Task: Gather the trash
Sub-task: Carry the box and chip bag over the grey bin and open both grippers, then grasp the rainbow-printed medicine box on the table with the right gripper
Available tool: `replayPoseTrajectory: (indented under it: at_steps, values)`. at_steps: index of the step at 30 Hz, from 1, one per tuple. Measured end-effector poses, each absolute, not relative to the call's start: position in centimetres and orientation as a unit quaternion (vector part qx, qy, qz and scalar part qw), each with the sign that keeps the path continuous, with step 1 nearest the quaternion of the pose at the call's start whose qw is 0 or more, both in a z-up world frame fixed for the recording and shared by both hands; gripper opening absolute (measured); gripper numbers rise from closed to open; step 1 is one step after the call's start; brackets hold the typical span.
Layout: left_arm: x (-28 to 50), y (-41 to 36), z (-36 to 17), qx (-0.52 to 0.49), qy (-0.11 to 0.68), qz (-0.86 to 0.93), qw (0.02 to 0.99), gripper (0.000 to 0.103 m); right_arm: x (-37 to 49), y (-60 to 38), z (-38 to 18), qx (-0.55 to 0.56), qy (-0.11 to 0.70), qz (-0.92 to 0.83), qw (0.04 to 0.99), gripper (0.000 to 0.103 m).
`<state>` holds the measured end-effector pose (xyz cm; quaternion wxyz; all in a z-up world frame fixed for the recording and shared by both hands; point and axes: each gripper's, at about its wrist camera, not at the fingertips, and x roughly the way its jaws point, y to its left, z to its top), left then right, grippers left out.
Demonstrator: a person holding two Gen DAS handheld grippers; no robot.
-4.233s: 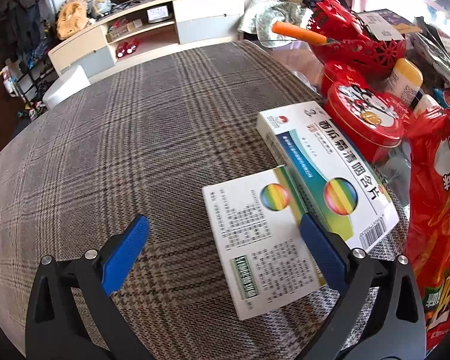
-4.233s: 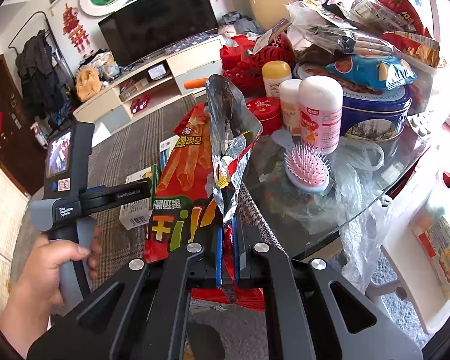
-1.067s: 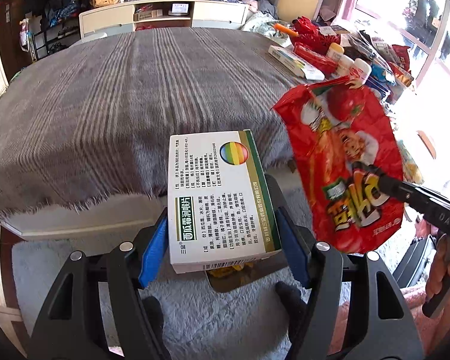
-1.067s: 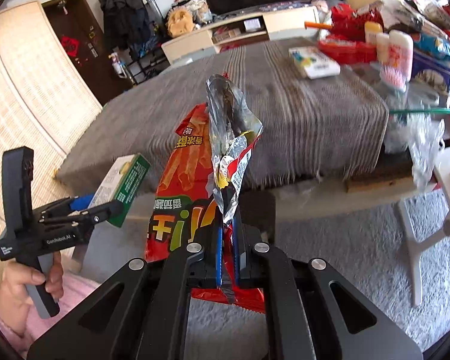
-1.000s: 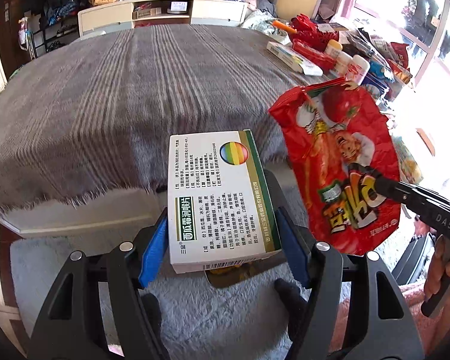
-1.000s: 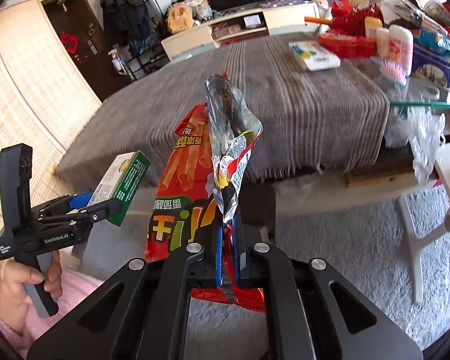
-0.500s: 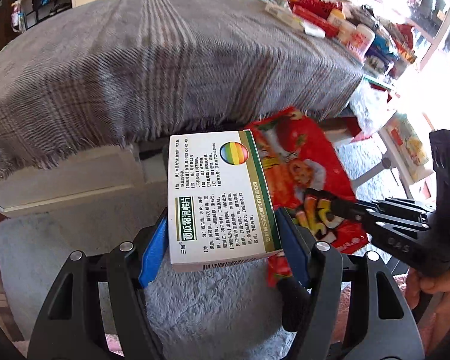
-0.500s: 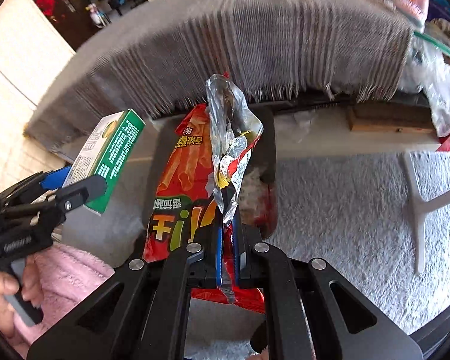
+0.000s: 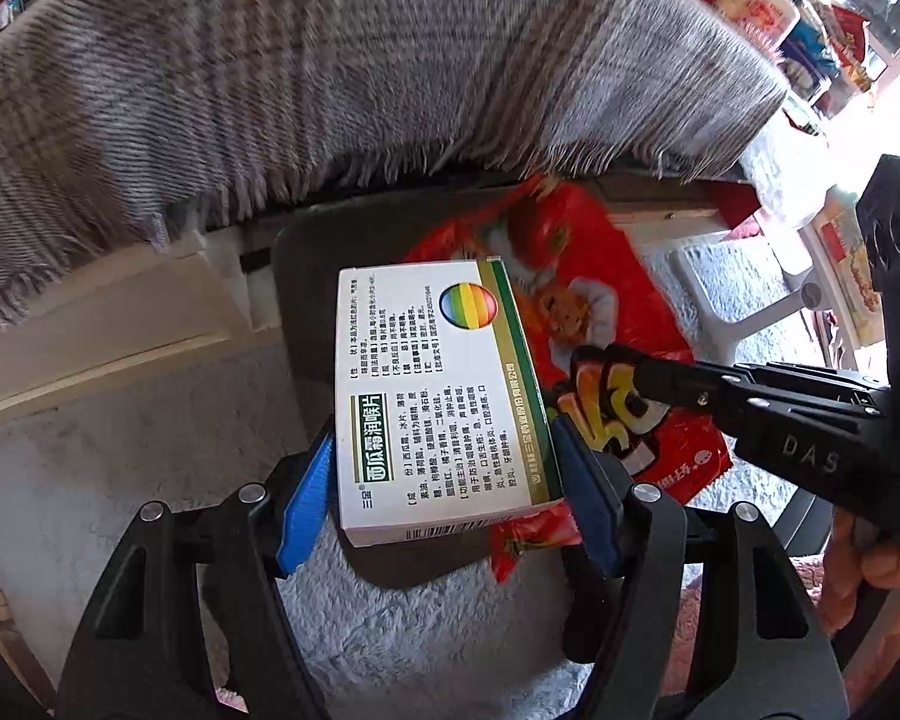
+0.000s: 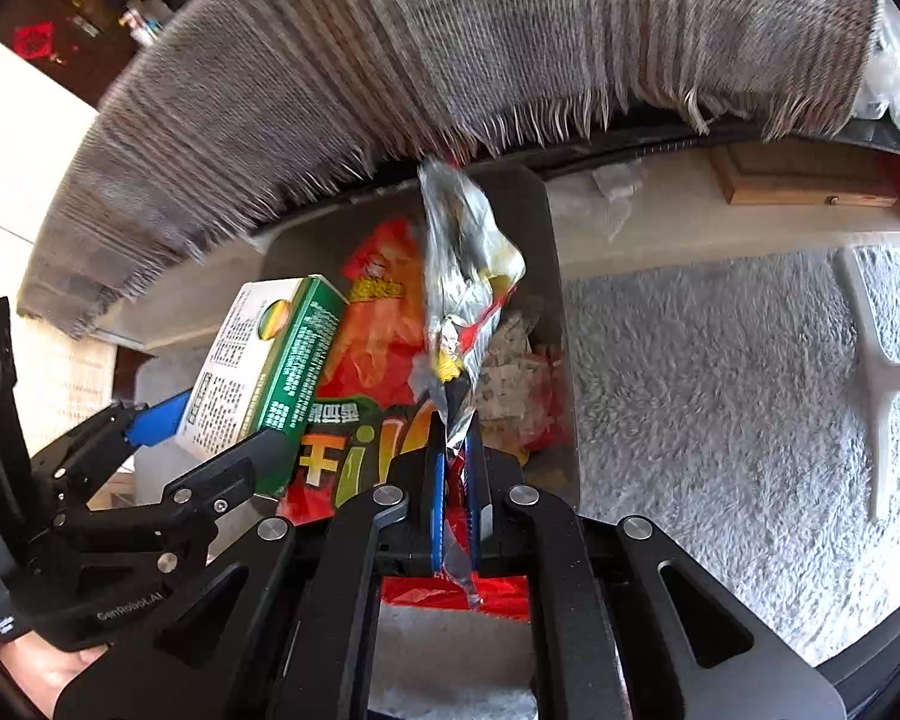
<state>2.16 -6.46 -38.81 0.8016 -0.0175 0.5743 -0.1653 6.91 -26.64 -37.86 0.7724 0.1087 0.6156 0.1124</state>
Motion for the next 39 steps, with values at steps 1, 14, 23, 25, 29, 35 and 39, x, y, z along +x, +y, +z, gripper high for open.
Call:
replayPoseTrajectory:
  at_steps: [1,14,23,25,29,35,39]
  values:
    - [2.5,-6.7,-39.2,-0.019,0.578,-0.167,0.799,0.066,7.2,-26.5,-38.3,0.106,0.62,0.109,0.77,0.008]
    - [5.4,-7.2,-42.0,-0.023,0.599,-0.166,0.783,0.066,9.7,-28.2,-39.3,0.162,0.604,0.065,0.777,0.058]
    - [6.2,-8.6,-41.7,-0.015,0.584,-0.157,0.796,0.091,9.7,-28.6,-37.1,0.161,0.571,0.05,0.803,0.068]
    - [6.3,-8.3,-41.3,-0.015,0.58,-0.154,0.8,0.095,9.7,-29.0,-36.5,0.17,0.56,0.044,0.81,0.074]
    - [6.3,-7.7,-40.2,-0.025,0.576,-0.149,0.803,0.095,9.6,-29.2,-34.9,0.164,0.542,0.036,0.823,0.083]
    - [5.6,-5.8,-37.2,-0.021,0.544,-0.135,0.828,0.095,9.1,-28.2,-32.3,0.135,0.514,0.028,0.847,0.096]
    - [5.3,-4.5,-35.7,-0.028,0.537,-0.128,0.833,0.095,8.9,-27.8,-30.0,0.112,0.497,0.019,0.86,0.096]
